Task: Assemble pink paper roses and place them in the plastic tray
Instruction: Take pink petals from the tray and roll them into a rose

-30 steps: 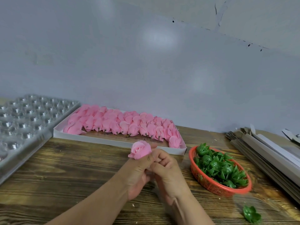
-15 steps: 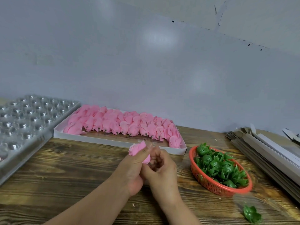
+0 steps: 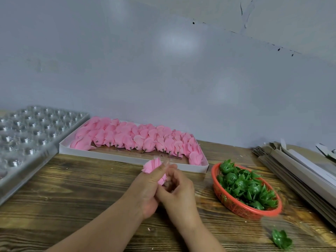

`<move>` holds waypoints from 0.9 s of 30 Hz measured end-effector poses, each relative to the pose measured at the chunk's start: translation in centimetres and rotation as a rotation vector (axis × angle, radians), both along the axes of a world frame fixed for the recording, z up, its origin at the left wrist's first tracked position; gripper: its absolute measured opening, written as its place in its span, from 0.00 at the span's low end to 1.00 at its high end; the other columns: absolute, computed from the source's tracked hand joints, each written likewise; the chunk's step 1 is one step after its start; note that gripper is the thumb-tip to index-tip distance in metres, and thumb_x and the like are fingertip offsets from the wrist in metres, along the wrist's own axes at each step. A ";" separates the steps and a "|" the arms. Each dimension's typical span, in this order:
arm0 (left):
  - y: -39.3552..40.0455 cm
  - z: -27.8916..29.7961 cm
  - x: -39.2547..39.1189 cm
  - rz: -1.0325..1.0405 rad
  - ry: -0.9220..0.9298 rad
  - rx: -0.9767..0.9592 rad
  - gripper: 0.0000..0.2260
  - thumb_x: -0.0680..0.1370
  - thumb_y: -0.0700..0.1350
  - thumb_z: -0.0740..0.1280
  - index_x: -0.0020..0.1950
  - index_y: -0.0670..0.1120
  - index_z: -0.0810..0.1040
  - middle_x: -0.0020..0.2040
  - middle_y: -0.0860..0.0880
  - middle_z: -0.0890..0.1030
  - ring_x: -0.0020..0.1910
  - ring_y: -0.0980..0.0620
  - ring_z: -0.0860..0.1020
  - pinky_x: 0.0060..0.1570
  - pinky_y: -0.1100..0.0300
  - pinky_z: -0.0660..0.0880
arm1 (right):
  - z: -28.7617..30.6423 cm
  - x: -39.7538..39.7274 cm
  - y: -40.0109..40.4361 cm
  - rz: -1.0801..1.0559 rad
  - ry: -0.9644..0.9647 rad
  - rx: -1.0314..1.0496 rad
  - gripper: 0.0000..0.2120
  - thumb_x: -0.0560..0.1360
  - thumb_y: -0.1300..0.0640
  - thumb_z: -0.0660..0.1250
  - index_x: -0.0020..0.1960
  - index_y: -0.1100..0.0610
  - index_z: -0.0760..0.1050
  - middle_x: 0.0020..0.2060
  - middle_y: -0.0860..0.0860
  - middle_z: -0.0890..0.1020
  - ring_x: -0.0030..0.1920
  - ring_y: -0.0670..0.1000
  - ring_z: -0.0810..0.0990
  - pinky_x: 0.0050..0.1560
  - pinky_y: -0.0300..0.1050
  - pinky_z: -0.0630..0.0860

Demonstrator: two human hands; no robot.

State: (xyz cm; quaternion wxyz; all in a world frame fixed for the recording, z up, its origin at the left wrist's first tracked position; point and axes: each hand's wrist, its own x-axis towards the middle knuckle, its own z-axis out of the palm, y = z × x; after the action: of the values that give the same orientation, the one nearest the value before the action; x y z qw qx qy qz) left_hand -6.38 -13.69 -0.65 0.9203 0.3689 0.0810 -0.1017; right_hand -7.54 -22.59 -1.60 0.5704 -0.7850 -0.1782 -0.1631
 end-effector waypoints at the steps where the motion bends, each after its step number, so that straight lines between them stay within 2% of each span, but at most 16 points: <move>1: -0.2 0.0 -0.1 -0.002 -0.004 0.009 0.17 0.64 0.47 0.72 0.48 0.37 0.83 0.40 0.42 0.82 0.40 0.47 0.81 0.52 0.52 0.78 | 0.0 0.0 -0.1 -0.017 -0.035 -0.010 0.06 0.67 0.63 0.71 0.36 0.55 0.75 0.26 0.46 0.70 0.29 0.42 0.66 0.31 0.36 0.64; 4: -0.1 0.1 -0.3 -0.068 -0.034 0.052 0.19 0.65 0.48 0.72 0.50 0.38 0.82 0.42 0.42 0.82 0.43 0.47 0.81 0.55 0.51 0.76 | 0.2 0.1 -0.4 0.008 -0.022 0.036 0.10 0.64 0.54 0.69 0.30 0.53 0.69 0.24 0.45 0.66 0.28 0.42 0.63 0.29 0.37 0.61; 5: 0.1 0.2 -0.4 -0.101 -0.050 0.061 0.20 0.65 0.49 0.72 0.52 0.38 0.82 0.43 0.41 0.82 0.45 0.46 0.81 0.56 0.50 0.75 | 0.1 0.2 -0.5 0.028 0.008 0.066 0.11 0.63 0.51 0.68 0.29 0.55 0.68 0.23 0.45 0.66 0.28 0.43 0.62 0.29 0.39 0.61; 8: 0.5 0.1 -0.3 -0.145 -0.098 0.079 0.22 0.65 0.49 0.72 0.54 0.37 0.80 0.48 0.40 0.81 0.47 0.44 0.81 0.52 0.49 0.76 | 0.1 0.6 -0.7 0.085 0.117 0.144 0.22 0.61 0.47 0.67 0.30 0.67 0.68 0.26 0.56 0.67 0.31 0.51 0.63 0.33 0.47 0.62; 10: 0.6 0.0 -0.3 -0.165 -0.116 0.113 0.24 0.63 0.50 0.72 0.54 0.38 0.80 0.48 0.39 0.80 0.45 0.45 0.80 0.47 0.52 0.77 | 0.2 0.6 -0.7 0.128 0.176 0.188 0.24 0.60 0.48 0.68 0.31 0.71 0.69 0.28 0.58 0.68 0.33 0.53 0.64 0.35 0.49 0.62; 12: 0.6 0.0 -0.3 -0.174 -0.121 0.138 0.24 0.63 0.52 0.71 0.54 0.38 0.80 0.47 0.39 0.80 0.45 0.45 0.80 0.47 0.52 0.76 | 0.2 0.5 -0.7 0.150 0.206 0.193 0.25 0.60 0.48 0.68 0.33 0.73 0.69 0.29 0.58 0.68 0.34 0.53 0.64 0.36 0.50 0.62; 14: 0.8 0.0 -0.2 -0.163 -0.125 0.133 0.24 0.64 0.52 0.71 0.54 0.38 0.80 0.46 0.40 0.81 0.45 0.45 0.80 0.48 0.51 0.76 | 0.2 0.4 -0.7 0.158 0.201 0.165 0.22 0.62 0.48 0.68 0.33 0.69 0.70 0.29 0.57 0.68 0.34 0.53 0.64 0.36 0.49 0.63; 17: 0.8 0.0 -0.2 -0.141 -0.144 0.089 0.24 0.64 0.50 0.72 0.55 0.38 0.79 0.47 0.40 0.82 0.45 0.45 0.82 0.47 0.52 0.79 | 0.4 0.2 -0.9 0.118 0.151 0.137 0.09 0.62 0.52 0.68 0.32 0.57 0.73 0.27 0.50 0.68 0.32 0.49 0.64 0.33 0.45 0.63; 20: 0.9 -0.2 -0.1 -0.126 -0.143 0.125 0.29 0.62 0.50 0.74 0.59 0.36 0.78 0.53 0.39 0.82 0.51 0.44 0.81 0.56 0.47 0.76 | 0.3 0.3 -1.0 0.144 0.196 0.210 0.10 0.63 0.55 0.69 0.32 0.60 0.73 0.29 0.56 0.69 0.34 0.52 0.65 0.35 0.47 0.63; 23: 1.0 -0.3 -0.1 -0.175 -0.184 0.173 0.27 0.61 0.52 0.76 0.54 0.38 0.82 0.53 0.39 0.82 0.52 0.43 0.80 0.63 0.40 0.71 | 0.3 0.5 -0.9 0.206 0.290 0.323 0.04 0.62 0.58 0.70 0.31 0.57 0.77 0.29 0.57 0.71 0.35 0.55 0.66 0.38 0.49 0.65; 25: 1.1 -0.3 -0.1 -0.190 -0.212 0.181 0.25 0.62 0.54 0.75 0.52 0.39 0.83 0.52 0.39 0.82 0.52 0.43 0.80 0.64 0.39 0.71 | 0.3 0.6 -0.9 0.218 0.301 0.342 0.04 0.61 0.55 0.71 0.31 0.56 0.78 0.29 0.58 0.72 0.36 0.55 0.67 0.39 0.50 0.66; 27: 1.0 -0.3 0.0 -0.169 -0.225 0.189 0.28 0.63 0.56 0.74 0.56 0.38 0.81 0.52 0.39 0.82 0.51 0.43 0.81 0.59 0.42 0.74 | 0.2 0.6 -0.9 0.196 0.276 0.334 0.05 0.63 0.58 0.70 0.32 0.60 0.77 0.30 0.58 0.72 0.36 0.55 0.67 0.38 0.50 0.65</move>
State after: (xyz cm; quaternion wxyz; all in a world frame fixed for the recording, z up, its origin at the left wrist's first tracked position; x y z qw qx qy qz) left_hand -6.40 -12.70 -0.96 0.8730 0.4683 -0.0445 -0.1286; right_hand -6.94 -23.51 -1.43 0.7245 -0.6735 -0.1447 -0.0253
